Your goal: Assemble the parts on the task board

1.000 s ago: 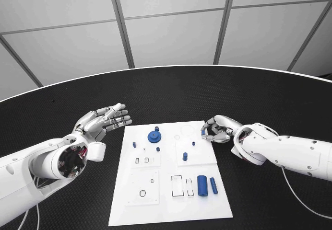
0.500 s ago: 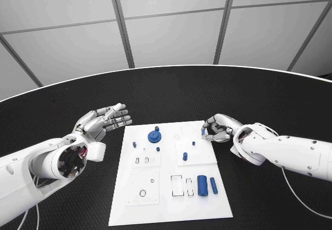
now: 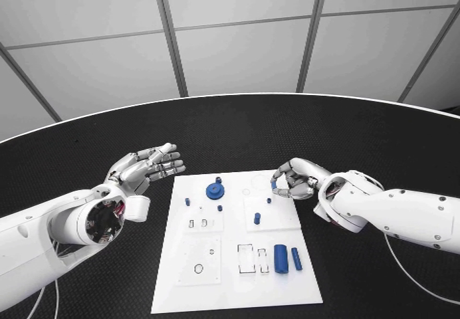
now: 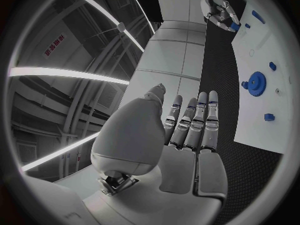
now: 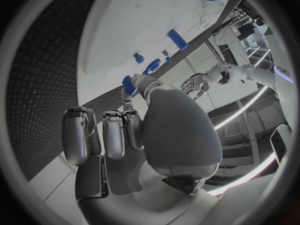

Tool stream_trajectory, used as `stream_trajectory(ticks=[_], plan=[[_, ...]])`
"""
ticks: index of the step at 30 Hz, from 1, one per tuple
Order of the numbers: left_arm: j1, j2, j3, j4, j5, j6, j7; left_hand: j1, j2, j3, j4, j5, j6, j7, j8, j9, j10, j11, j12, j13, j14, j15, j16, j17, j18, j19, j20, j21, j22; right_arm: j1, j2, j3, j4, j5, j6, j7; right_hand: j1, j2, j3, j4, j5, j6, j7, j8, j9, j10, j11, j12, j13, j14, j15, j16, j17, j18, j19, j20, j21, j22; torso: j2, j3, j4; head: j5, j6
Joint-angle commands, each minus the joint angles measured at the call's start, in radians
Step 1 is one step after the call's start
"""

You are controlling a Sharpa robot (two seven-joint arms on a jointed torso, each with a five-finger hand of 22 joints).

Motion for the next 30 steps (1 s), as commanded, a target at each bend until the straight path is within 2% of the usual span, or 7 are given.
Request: stream_trajectory(ticks=[1, 7, 15, 20, 22, 27, 30], plan=[[0.0, 0.007, 0.0, -0.007, 0.0, 0.003, -0.002, 0.002, -0.003, 0.006, 0.0, 0.0, 0.008, 0.079, 0.002, 0.001, 0.006, 0.001, 0.002, 0.0, -0.003, -0.001, -0.003, 0.002, 0.0, 0.001, -0.001, -0.002, -0.001, 0.022, 0.016, 0.001, 0.038, -0.015, 0.01, -0.017, 0.004, 0.009, 0.008, -0.002, 0.006, 0.0, -0.009, 0.033, 0.038, 0.046, -0.005, 0.001, 0.196, 0.104, -0.005, 0.003, 0.263, -0.009, 0.075, -0.007, 0.006, 0.195, -0.01, -0.0111, -0.0045, 0.009, -0.006], [0.0, 0.02, 0.0, -0.023, 0.001, 0.01, -0.005, -0.001, -0.002, 0.009, 0.003, -0.001, 0.011, 0.076, 0.003, 0.002, 0.014, -0.002, 0.006, 0.001, 0.003, -0.003, -0.002, 0.003, 0.001, 0.003, -0.001, -0.001, -0.001, 0.049, 0.077, 0.002, 0.081, -0.053, 0.026, -0.058, 0.002, 0.013, 0.014, -0.005, 0.009, -0.004, -0.008, 0.035, 0.04, 0.045, -0.004, 0.0, 0.195, 0.104, -0.003, 0.003, 0.263, -0.01, 0.075, -0.006, 0.007, 0.196, -0.02, -0.0246, -0.0022, 0.029, -0.018], [0.0, 0.034, 0.0, -0.051, 0.006, 0.015, -0.005, -0.003, -0.003, 0.012, 0.005, -0.001, 0.015, 0.073, 0.004, 0.002, 0.027, -0.006, 0.011, 0.002, 0.011, -0.006, 0.001, 0.006, 0.002, 0.007, -0.002, 0.001, -0.002, 0.056, 0.217, 0.002, 0.041, -0.074, 0.042, -0.083, -0.001, 0.015, 0.017, -0.006, 0.012, -0.007, -0.007, 0.036, 0.042, 0.044, -0.003, -0.002, 0.194, 0.104, -0.002, 0.003, 0.263, -0.009, 0.075, -0.005, 0.006, 0.195, -0.024, -0.0348, 0.0014, 0.054, -0.029], [0.0, 0.044, 0.0, -0.066, 0.007, 0.017, -0.004, -0.004, -0.004, 0.017, 0.007, -0.001, 0.025, 0.065, 0.007, 0.004, 0.046, -0.012, 0.017, 0.003, 0.018, -0.01, 0.002, 0.008, 0.004, 0.009, -0.002, 0.002, -0.003, 0.042, 0.287, -0.001, 0.004, -0.084, 0.033, -0.101, -0.006, 0.013, 0.022, -0.012, 0.022, -0.014, -0.005, 0.039, 0.046, 0.043, -0.002, -0.002, 0.194, 0.104, 0.001, 0.003, 0.263, -0.009, 0.074, -0.003, 0.003, 0.193, -0.018, -0.0316, 0.0027, 0.066, -0.032], [0.0, 0.047, 0.0, -0.071, 0.008, 0.018, -0.004, -0.004, -0.004, 0.02, 0.007, -0.001, 0.028, 0.063, 0.008, 0.004, 0.052, -0.014, 0.019, 0.003, 0.02, -0.012, 0.002, 0.009, 0.004, 0.01, -0.002, 0.002, -0.004, 0.027, 0.309, -0.002, -0.008, -0.13, 0.035, -0.104, -0.009, 0.016, 0.027, -0.015, 0.029, -0.016, -0.004, 0.042, 0.048, 0.042, -0.001, -0.004, 0.193, 0.104, 0.002, 0.003, 0.263, -0.009, 0.074, -0.002, 0.003, 0.193, -0.018, -0.0303, 0.0002, 0.079, -0.036], [0.0, 0.051, 0.0, -0.073, 0.008, 0.02, -0.004, -0.005, -0.004, 0.022, 0.008, -0.001, 0.03, 0.061, 0.009, 0.004, 0.059, -0.016, 0.021, 0.003, 0.023, -0.013, 0.003, 0.01, 0.005, 0.011, -0.002, 0.003, -0.004, -0.011, 0.341, -0.003, -0.016, -0.222, 0.055, -0.114, -0.015, 0.014, 0.028, -0.016, 0.029, -0.02, -0.003, 0.043, 0.05, 0.042, 0.0, -0.004, 0.193, 0.104, 0.003, 0.003, 0.263, -0.009, 0.074, -0.001, 0.004, 0.194, -0.016, -0.0304, 0.0027, 0.088, -0.04], [-0.001, 0.051, 0.0, -0.074, 0.008, 0.021, -0.003, -0.005, -0.004, 0.022, 0.008, -0.001, 0.03, 0.061, 0.009, 0.004, 0.06, -0.016, 0.021, 0.003, 0.023, -0.014, 0.003, 0.01, 0.005, 0.012, -0.002, 0.003, -0.004, -0.031, 0.359, -0.003, -0.023, -0.248, 0.068, -0.124, -0.015, 0.014, 0.028, -0.016, 0.029, -0.02, -0.003, 0.043, 0.05, 0.042, 0.0, -0.004, 0.193, 0.104, 0.003, 0.003, 0.263, -0.009, 0.074, -0.001, 0.003, 0.194, -0.015, -0.0247, -0.0016, 0.094, -0.043]])
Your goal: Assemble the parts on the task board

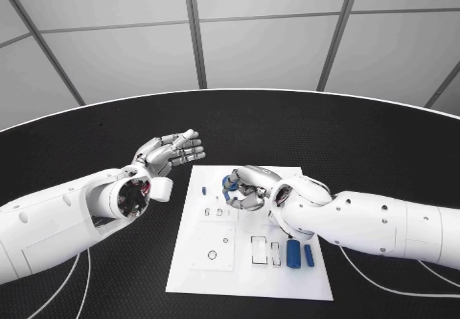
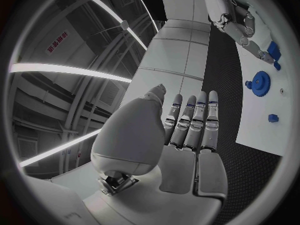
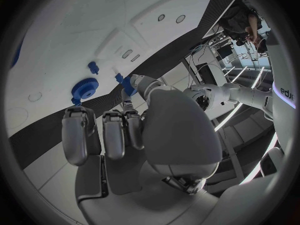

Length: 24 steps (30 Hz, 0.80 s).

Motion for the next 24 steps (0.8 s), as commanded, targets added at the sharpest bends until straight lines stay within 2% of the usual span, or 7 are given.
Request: stream_trajectory(ticks=[1, 4, 9, 13, 17, 24], plan=[[0.0, 0.0, 0.0, -0.001, 0.0, 0.0, 0.0, -0.005, -0.004, 0.005, 0.002, -0.001, 0.005, 0.057, 0.004, 0.001, 0.004, 0.0, 0.006, 0.001, 0.009, 0.001, 0.003, 0.001, 0.005, 0.008, 0.002, 0.003, -0.001, -0.016, 0.015, 0.0, -0.005, -0.019, 0.011, -0.008, -0.007, 0.0, 0.005, 0.002, 0.002, -0.004, -0.001, 0.043, 0.051, 0.042, 0.0, -0.004, 0.193, 0.104, 0.003, 0.003, 0.263, -0.009, 0.074, -0.001, 0.0, 0.194, 0.002, 0.0056, -0.0034, 0.009, -0.003], [0.0, 0.001, 0.0, -0.001, 0.0, 0.001, 0.0, -0.005, -0.004, 0.005, 0.002, -0.001, 0.005, 0.057, 0.004, 0.001, 0.004, 0.0, 0.006, 0.001, 0.009, 0.001, 0.003, 0.001, 0.005, 0.008, 0.002, 0.003, -0.001, -0.025, 0.027, -0.002, -0.008, -0.027, 0.022, -0.017, -0.009, -0.001, 0.005, 0.002, 0.003, -0.005, -0.001, 0.044, 0.051, 0.042, 0.0, -0.004, 0.193, 0.104, 0.003, 0.003, 0.263, -0.009, 0.074, -0.001, 0.0, 0.194, 0.002, 0.0058, -0.0048, 0.015, -0.008], [0.0, 0.002, 0.0, -0.002, 0.0, 0.003, 0.0, -0.004, -0.004, 0.006, 0.002, 0.0, 0.005, 0.058, 0.004, 0.001, 0.005, 0.0, 0.006, 0.001, 0.009, 0.001, 0.003, 0.001, 0.005, 0.009, 0.002, 0.003, -0.001, -0.033, 0.036, -0.004, -0.014, -0.032, 0.037, -0.029, -0.009, -0.001, 0.005, 0.002, 0.003, -0.005, -0.001, 0.044, 0.051, 0.042, 0.0, -0.004, 0.193, 0.104, 0.003, 0.003, 0.263, -0.009, 0.074, -0.001, 0.0, 0.194, 0.003, 0.0051, -0.0014, 0.013, -0.011], [0.0, 0.001, 0.0, -0.002, 0.0, 0.003, 0.0, -0.004, -0.004, 0.006, 0.002, 0.0, 0.005, 0.058, 0.004, 0.001, 0.005, 0.0, 0.006, 0.001, 0.009, 0.001, 0.003, 0.001, 0.005, 0.009, 0.002, 0.003, -0.001, -0.038, 0.04, -0.005, -0.02, -0.033, 0.057, -0.05, -0.016, -0.002, 0.005, 0.002, 0.005, -0.007, -0.001, 0.045, 0.053, 0.04, 0.001, -0.006, 0.192, 0.104, 0.004, 0.003, 0.263, -0.008, 0.073, 0.0, -0.003, 0.191, 0.002, 0.0061, -0.0033, 0.016, -0.015], [0.0, -0.001, 0.0, -0.003, 0.0, 0.003, 0.0, -0.004, -0.004, 0.007, 0.002, 0.0, 0.005, 0.058, 0.004, 0.001, 0.005, 0.0, 0.006, 0.001, 0.009, 0.0, 0.003, 0.001, 0.006, 0.009, 0.002, 0.003, -0.001, -0.043, 0.043, -0.006, -0.025, -0.034, 0.069, -0.067, -0.021, -0.002, 0.005, 0.004, 0.003, -0.009, 0.0, 0.045, 0.053, 0.039, 0.001, -0.007, 0.191, 0.104, 0.004, 0.003, 0.263, -0.008, 0.073, 0.0, -0.003, 0.191, 0.003, 0.0053, -0.0041, 0.015, -0.017], [0.0, -0.002, 0.0, -0.004, 0.0, 0.004, -0.001, -0.004, -0.004, 0.007, 0.002, 0.0, 0.004, 0.058, 0.004, 0.001, 0.005, 0.0, 0.005, 0.001, 0.009, 0.0, 0.003, 0.001, 0.006, 0.009, 0.002, 0.003, -0.001, -0.046, 0.046, -0.006, -0.029, -0.034, 0.07, -0.078, -0.024, -0.002, 0.005, 0.004, 0.003, -0.01, 0.0, 0.046, 0.054, 0.04, 0.001, -0.006, 0.192, 0.104, 0.005, 0.003, 0.263, -0.007, 0.072, 0.001, -0.005, 0.19, 0.002, 0.0056, -0.0022, 0.014, -0.02]])
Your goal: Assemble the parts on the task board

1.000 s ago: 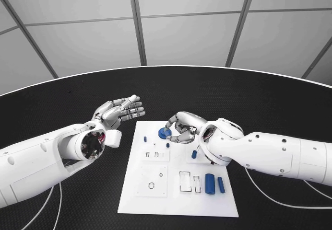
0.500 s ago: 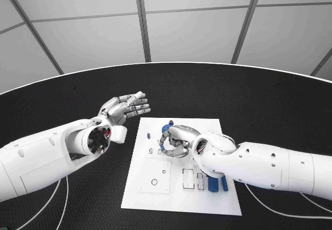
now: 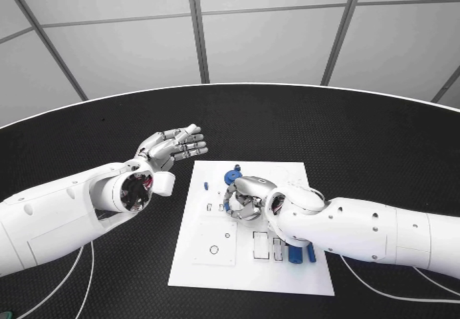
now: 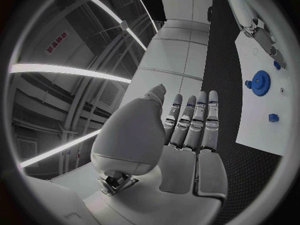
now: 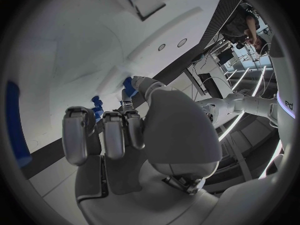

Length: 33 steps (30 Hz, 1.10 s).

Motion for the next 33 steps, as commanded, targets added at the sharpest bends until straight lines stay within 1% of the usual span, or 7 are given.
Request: stream_trajectory(ticks=[1, 8, 14, 20, 24, 33], plan=[[0.0, -0.001, 0.0, 0.0, 0.0, 0.0, -0.001, -0.004, -0.004, 0.007, 0.002, 0.0, 0.004, 0.059, 0.004, 0.001, 0.005, 0.0, 0.005, 0.001, 0.009, 0.0, 0.003, 0.002, 0.006, 0.006, -0.001, 0.003, -0.002, -0.001, 0.001, 0.0, -0.001, 0.0, 0.001, -0.001, -0.006, -0.001, 0.001, 0.0, 0.004, 0.003, -0.006, 0.046, 0.054, 0.04, 0.001, -0.006, 0.192, 0.104, 0.004, 0.003, 0.263, -0.007, 0.072, 0.001, -0.005, 0.19, -0.001, 0.0, 0.0015, -0.001, -0.002], [0.0, -0.003, 0.0, 0.001, 0.0, 0.0, -0.001, -0.004, -0.004, 0.007, 0.002, 0.0, 0.004, 0.059, 0.004, 0.001, 0.005, 0.0, 0.005, 0.001, 0.009, 0.0, 0.003, 0.002, 0.006, 0.006, -0.001, 0.003, -0.002, -0.001, 0.001, 0.0, -0.002, 0.0, 0.004, -0.005, -0.008, -0.002, 0.0, 0.0, 0.004, 0.002, -0.006, 0.046, 0.054, 0.039, 0.001, -0.006, 0.191, 0.104, 0.005, 0.003, 0.263, -0.008, 0.073, 0.001, -0.005, 0.19, 0.0, -0.0005, 0.0011, 0.0, -0.003], [0.0, -0.005, 0.0, 0.002, 0.0, -0.001, -0.001, -0.005, -0.004, 0.007, 0.002, 0.0, 0.004, 0.06, 0.003, 0.001, 0.004, 0.001, 0.004, 0.0, 0.009, 0.001, 0.002, 0.002, 0.006, 0.006, -0.001, 0.003, -0.002, -0.001, 0.001, 0.0, -0.004, 0.0, 0.005, -0.015, -0.011, -0.004, 0.0, -0.001, 0.004, 0.001, -0.006, 0.047, 0.055, 0.039, 0.001, -0.007, 0.191, 0.104, 0.005, 0.003, 0.263, -0.007, 0.072, 0.001, -0.006, 0.189, 0.0, -0.0003, 0.0019, -0.001, -0.004], [0.0, -0.007, 0.0, 0.003, 0.0, -0.001, -0.002, -0.005, -0.004, 0.007, 0.002, 0.0, 0.004, 0.06, 0.003, 0.001, 0.004, 0.001, 0.004, 0.0, 0.009, 0.001, 0.002, 0.002, 0.006, 0.006, -0.001, 0.003, -0.002, -0.001, 0.003, 0.0, -0.007, 0.0, 0.001, -0.022, -0.023, -0.013, -0.001, -0.002, 0.005, -0.009, -0.003, 0.045, 0.056, 0.034, 0.003, -0.012, 0.187, 0.104, 0.006, 0.003, 0.263, -0.007, 0.072, 0.002, -0.007, 0.188, 0.0, -0.0002, 0.0016, -0.002, -0.004], [0.0, -0.007, 0.0, 0.004, 0.0, -0.001, -0.002, -0.005, -0.004, 0.007, 0.002, 0.0, 0.004, 0.06, 0.003, 0.001, 0.004, 0.001, 0.004, 0.0, 0.009, 0.001, 0.002, 0.002, 0.006, 0.006, -0.001, 0.003, -0.002, -0.001, 0.006, 0.0, -0.009, 0.0, -0.004, -0.023, -0.025, -0.014, -0.001, -0.002, 0.005, -0.011, -0.002, 0.045, 0.056, 0.034, 0.004, -0.012, 0.187, 0.104, 0.006, 0.003, 0.263, -0.007, 0.072, 0.003, -0.007, 0.188, 0.001, 0.0004, 0.002, -0.003, -0.005], [0.0, -0.009, 0.0, 0.007, 0.0, -0.002, -0.003, -0.005, -0.004, 0.007, 0.002, 0.0, 0.004, 0.06, 0.003, 0.001, 0.004, 0.001, 0.004, 0.0, 0.009, 0.001, 0.002, 0.002, 0.006, 0.006, -0.001, 0.003, -0.002, -0.001, 0.007, 0.0, -0.011, 0.0, -0.004, -0.027, -0.028, -0.016, -0.001, -0.002, 0.004, -0.013, -0.002, 0.044, 0.055, 0.033, 0.004, -0.013, 0.186, 0.104, 0.007, 0.003, 0.263, -0.007, 0.072, 0.003, -0.007, 0.188, 0.001, 0.0003, 0.0015, -0.003, -0.006]])
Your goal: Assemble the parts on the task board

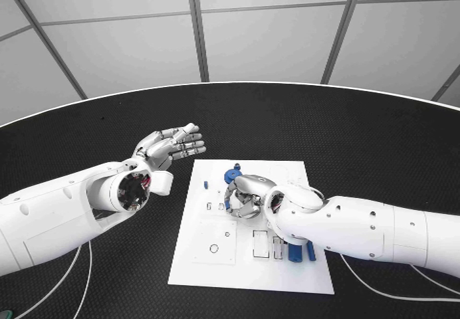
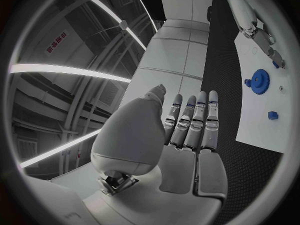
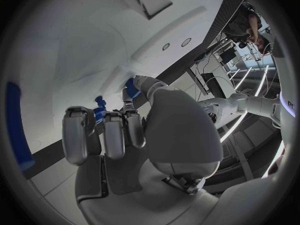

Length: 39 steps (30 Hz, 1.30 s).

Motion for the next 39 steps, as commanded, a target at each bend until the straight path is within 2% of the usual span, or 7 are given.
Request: stream_trajectory(ticks=[1, 29, 39], plan=[[0.0, -0.001, 0.0, 0.001, 0.0, 0.0, 0.0, -0.005, -0.004, 0.005, 0.0, 0.0, 0.004, 0.06, 0.003, 0.001, 0.004, 0.001, 0.004, 0.0, 0.009, 0.001, 0.002, 0.001, 0.006, 0.007, 0.0, 0.003, -0.001, 0.0, 0.0, 0.0, 0.0, 0.0, 0.001, -0.001, -0.007, 0.005, 0.001, -0.003, 0.006, -0.003, 0.002, 0.015, 0.0, 0.033, 0.004, -0.004, 0.186, 0.104, 0.007, 0.003, 0.263, -0.007, 0.072, 0.003, -0.004, 0.187, 0.0, 0.0002, -0.0004, 0.0, -0.001], [0.0, -0.002, 0.0, 0.003, 0.0, -0.002, -0.001, -0.006, -0.006, 0.006, -0.001, 0.0, 0.003, 0.063, 0.001, 0.0, 0.003, 0.003, 0.001, -0.001, 0.009, 0.002, 0.0, 0.001, 0.006, 0.007, 0.0, 0.003, -0.002, 0.0, 0.002, 0.0, -0.005, 0.0, 0.008, 0.005, -0.036, -0.018, 0.01, -0.008, -0.005, -0.052, 0.023, -0.013, -0.011, 0.017, 0.022, -0.021, 0.172, 0.104, 0.021, 0.003, 0.263, -0.005, 0.069, 0.015, -0.01, 0.183, 0.0, 0.001, -0.0005, -0.001, -0.004], [0.0, -0.003, 0.0, 0.004, 0.0, -0.002, -0.002, -0.006, -0.006, 0.006, -0.001, 0.0, 0.003, 0.063, 0.001, 0.0, 0.003, 0.003, 0.001, -0.001, 0.009, 0.002, 0.0, 0.001, 0.006, 0.007, 0.0, 0.003, -0.002, 0.0, 0.0, 0.0, -0.004, 0.0, 0.004, 0.004, -0.052, -0.036, 0.012, -0.009, -0.017, -0.081, 0.038, -0.037, -0.023, 0.003, 0.035, -0.034, 0.16, 0.104, 0.033, 0.003, 0.263, -0.004, 0.066, 0.024, -0.017, 0.178, 0.0, 0.0012, -0.0012, 0.0, -0.004]])
